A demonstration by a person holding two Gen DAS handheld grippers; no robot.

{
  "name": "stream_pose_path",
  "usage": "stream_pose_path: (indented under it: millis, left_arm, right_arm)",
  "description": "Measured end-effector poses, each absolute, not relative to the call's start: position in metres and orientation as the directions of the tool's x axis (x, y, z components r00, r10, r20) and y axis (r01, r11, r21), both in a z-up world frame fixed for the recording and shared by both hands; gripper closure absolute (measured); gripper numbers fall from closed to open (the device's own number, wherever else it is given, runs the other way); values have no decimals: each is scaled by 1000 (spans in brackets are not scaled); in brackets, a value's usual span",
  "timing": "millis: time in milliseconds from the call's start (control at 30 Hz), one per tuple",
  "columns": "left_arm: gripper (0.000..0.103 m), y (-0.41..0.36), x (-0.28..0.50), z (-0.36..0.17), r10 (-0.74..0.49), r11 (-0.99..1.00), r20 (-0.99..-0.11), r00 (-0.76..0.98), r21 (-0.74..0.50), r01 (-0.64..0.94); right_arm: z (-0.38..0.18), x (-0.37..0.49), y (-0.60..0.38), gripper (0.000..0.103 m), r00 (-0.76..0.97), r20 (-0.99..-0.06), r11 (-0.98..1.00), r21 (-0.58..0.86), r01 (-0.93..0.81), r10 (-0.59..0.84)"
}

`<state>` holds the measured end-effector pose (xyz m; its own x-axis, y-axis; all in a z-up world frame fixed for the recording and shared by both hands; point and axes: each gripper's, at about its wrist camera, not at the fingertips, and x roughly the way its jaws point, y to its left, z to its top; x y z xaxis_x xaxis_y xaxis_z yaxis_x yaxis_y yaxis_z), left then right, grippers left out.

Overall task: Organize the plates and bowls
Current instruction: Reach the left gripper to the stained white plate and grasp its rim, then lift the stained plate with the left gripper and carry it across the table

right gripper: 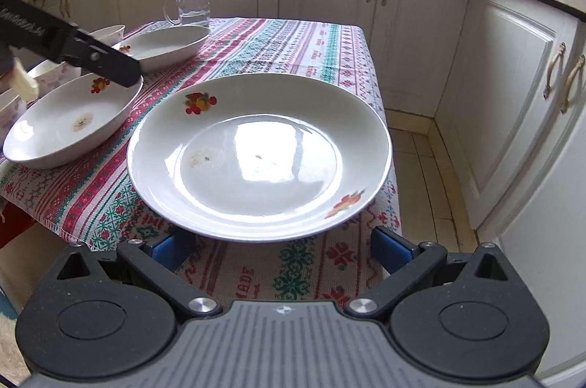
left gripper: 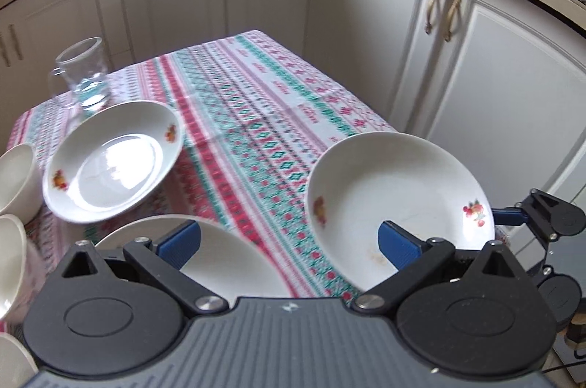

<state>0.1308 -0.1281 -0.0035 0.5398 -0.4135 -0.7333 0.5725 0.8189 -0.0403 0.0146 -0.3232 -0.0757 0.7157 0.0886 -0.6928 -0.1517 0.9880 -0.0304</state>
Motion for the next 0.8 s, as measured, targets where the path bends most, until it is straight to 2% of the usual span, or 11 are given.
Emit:
stream_pose_path:
  millis: [233, 500, 667, 800]
  left_arm:
    - [1, -154, 146, -8, -440, 765, -759, 479, -37, 643]
    - [1, -187, 169, -19, -457, 679, -798, 394, -26, 734]
    - [4, -204, 191, -30, -456, 632, -846, 275, -91, 769]
    - [14, -215, 203, -37, -446, 603, -870, 208, -122, 788]
  right_arm:
    - [-77, 20, -326, 0, 717, -677, 969, -27, -247, 164]
    - [-84, 16, -333, 0, 752, -618, 950, -24, -311, 230]
    - [-86, 14, -337, 0, 763, -597, 944, -25, -328, 249]
    - [-88, 13, -339, 0, 769, -582, 941, -24, -339, 263]
